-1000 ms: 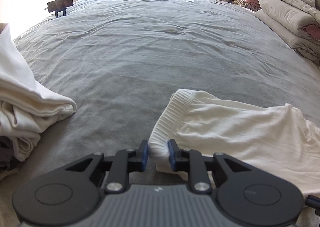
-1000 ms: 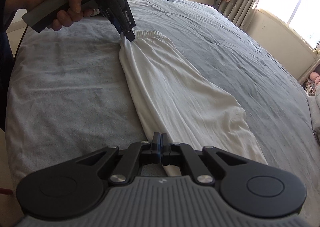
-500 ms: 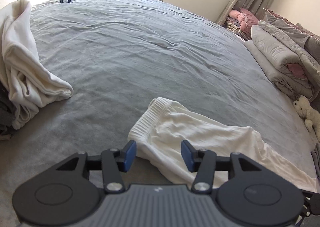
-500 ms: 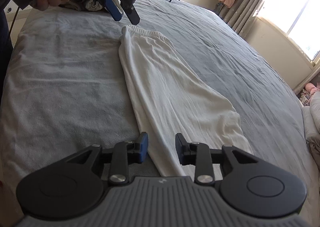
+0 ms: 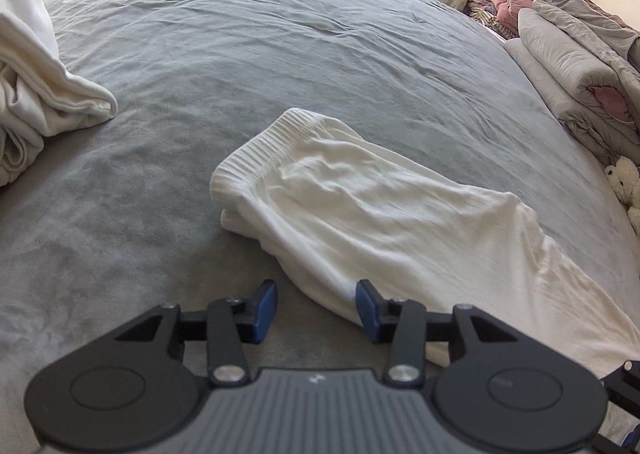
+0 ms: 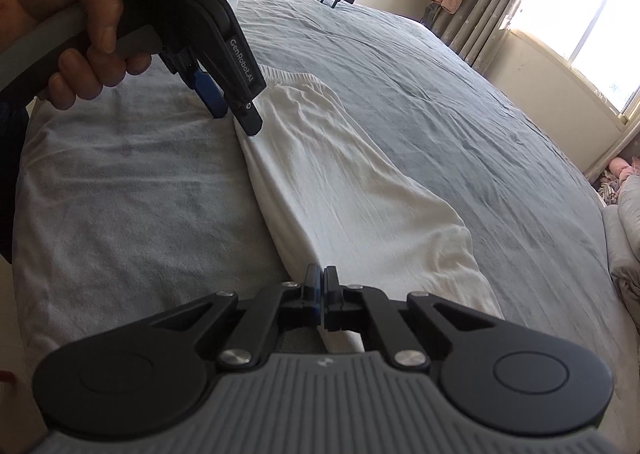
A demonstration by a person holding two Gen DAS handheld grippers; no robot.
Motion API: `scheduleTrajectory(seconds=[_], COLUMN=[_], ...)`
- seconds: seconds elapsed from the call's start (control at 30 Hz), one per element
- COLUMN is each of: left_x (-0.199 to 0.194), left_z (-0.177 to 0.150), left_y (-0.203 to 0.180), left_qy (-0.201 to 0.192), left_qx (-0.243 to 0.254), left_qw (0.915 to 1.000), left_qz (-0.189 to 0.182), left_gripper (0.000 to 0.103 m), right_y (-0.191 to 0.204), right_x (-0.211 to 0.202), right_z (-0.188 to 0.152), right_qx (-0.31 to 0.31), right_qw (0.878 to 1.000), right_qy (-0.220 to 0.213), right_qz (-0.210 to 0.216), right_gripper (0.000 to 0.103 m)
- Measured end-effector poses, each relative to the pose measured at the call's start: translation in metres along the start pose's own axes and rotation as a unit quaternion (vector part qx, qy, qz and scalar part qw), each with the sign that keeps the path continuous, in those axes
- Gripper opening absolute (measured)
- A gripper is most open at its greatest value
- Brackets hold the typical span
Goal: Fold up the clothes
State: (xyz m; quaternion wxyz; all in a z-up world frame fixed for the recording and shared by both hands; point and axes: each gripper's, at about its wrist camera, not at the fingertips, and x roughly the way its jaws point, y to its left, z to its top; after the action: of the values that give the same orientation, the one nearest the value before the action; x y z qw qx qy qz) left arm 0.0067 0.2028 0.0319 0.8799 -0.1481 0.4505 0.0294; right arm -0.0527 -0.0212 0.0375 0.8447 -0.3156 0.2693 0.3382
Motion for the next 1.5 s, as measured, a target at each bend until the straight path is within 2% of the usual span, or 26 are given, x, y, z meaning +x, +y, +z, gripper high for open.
scheduleTrajectory(seconds=[0.2, 0.27, 0.33, 0.57, 0.67, 0.7, 0.9, 1.07, 1.23, 1.3, 1.5], left_x=[0.003, 0.003, 0.003, -0.002, -0.005, -0.006, -0.011, -0.009, -0.001, -0.001, 0.004], left_z=[-0.001, -0.001, -0.001, -0.001, -0.001, -0.001, -0.005, -0.011, -0.019, -0.020, -0.022], left_y=[-0.001, -0.001, -0.001, -0.003, -0.006, -0.007, -0.008, -0.016, -0.028, -0.033, -0.042], left_qy=[-0.002, -0.002, -0.002, -0.003, -0.002, -0.001, 0.013, 0.024, 0.041, 0.036, 0.039], left_qx=[0.009, 0.010, 0.011, 0.014, 0.016, 0.015, 0.000, -0.027, -0.033, -0.025, 0.008], left_qw=[0.9999, 0.9999, 0.9999, 0.9999, 0.9998, 0.9998, 0.9989, 0.9944, 0.9908, 0.9911, 0.9944], left_qz=[0.006, 0.006, 0.006, 0.004, -0.010, -0.014, -0.045, -0.100, -0.125, -0.126, -0.098], left_gripper=[0.043, 0.043, 0.043, 0.043, 0.043, 0.043, 0.044, 0.049, 0.049, 0.049, 0.044], right_y=[0.001, 0.004, 0.006, -0.001, 0.001, 0.002, -0.005, -0.009, -0.010, -0.010, 0.000], right_x=[0.013, 0.016, 0.019, 0.013, 0.022, 0.023, 0.006, 0.000, -0.004, -0.003, 0.008], right_z=[-0.005, -0.007, -0.010, -0.005, -0.008, -0.008, 0.002, 0.004, 0.005, 0.003, -0.004], right_qx=[-0.006, -0.023, -0.036, -0.012, -0.021, -0.024, -0.009, 0.017, 0.025, 0.025, 0.018], right_qw=[1.000, 0.999, 0.998, 0.999, 0.999, 0.999, 0.999, 1.000, 1.000, 1.000, 0.999], right_qy=[0.021, 0.027, 0.034, 0.020, 0.034, 0.036, 0.005, -0.002, -0.003, 0.000, 0.032], right_qz=[-0.017, -0.026, -0.035, -0.024, -0.027, -0.030, -0.036, -0.019, -0.005, 0.003, 0.025], right_gripper=[0.002, 0.012, 0.012, 0.012, 0.012, 0.001, 0.000, 0.000, 0.000, 0.000, 0.000])
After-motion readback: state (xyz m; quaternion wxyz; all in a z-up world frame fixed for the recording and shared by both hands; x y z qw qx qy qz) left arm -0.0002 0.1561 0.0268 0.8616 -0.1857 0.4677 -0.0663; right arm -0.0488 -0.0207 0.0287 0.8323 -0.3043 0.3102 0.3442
